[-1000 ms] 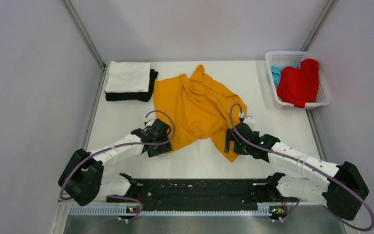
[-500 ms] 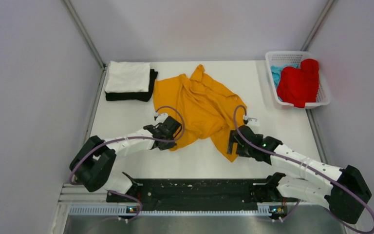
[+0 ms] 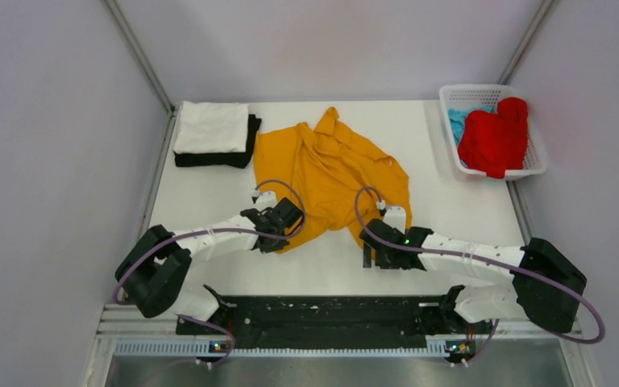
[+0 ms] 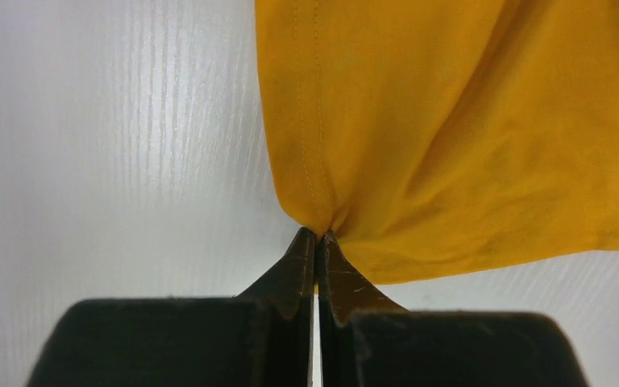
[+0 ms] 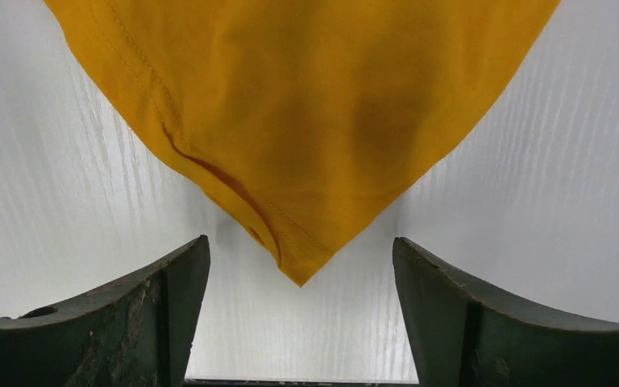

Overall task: Fold and stack the t-shirts
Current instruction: Flatten out the tshirt

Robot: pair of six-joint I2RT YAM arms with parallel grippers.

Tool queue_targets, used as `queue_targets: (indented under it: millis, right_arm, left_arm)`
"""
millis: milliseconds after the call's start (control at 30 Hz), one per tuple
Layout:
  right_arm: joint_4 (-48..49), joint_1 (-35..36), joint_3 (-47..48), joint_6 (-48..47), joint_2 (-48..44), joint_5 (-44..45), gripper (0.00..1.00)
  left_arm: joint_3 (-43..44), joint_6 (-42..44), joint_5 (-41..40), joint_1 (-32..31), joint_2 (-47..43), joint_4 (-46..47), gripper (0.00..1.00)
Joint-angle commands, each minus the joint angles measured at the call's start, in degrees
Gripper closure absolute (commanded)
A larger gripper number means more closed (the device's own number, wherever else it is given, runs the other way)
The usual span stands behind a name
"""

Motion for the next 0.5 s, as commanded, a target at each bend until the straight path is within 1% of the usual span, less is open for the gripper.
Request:
queue_targets:
  millis: [0, 200, 300, 467]
  right_arm:
    - [3.7, 0.6, 1.6, 3.2, 1.8, -0.3, 0.2]
    - [4.7, 0.6, -0.1, 3.9, 2.0, 0.2, 0.22]
    - [4.8, 0.1, -1.0, 4.7, 2.8, 1.0, 0.23]
    - [4.7, -1.3, -2.1, 6.5, 3.8, 0.4, 0.28]
  left_arm:
    - [-0.4, -0.6, -1.2, -0.1, -0.2, -6.1, 1.0]
    - [-0.9, -1.2, -0.9, -0.1, -1.2, -5.2, 1.0]
    - [-3.2, -0.4, 0.3, -0.1, -4.3, -2.4, 1.0]
    - [-6.4, 0.5, 0.6, -0.1, -10.4, 0.0, 1.0]
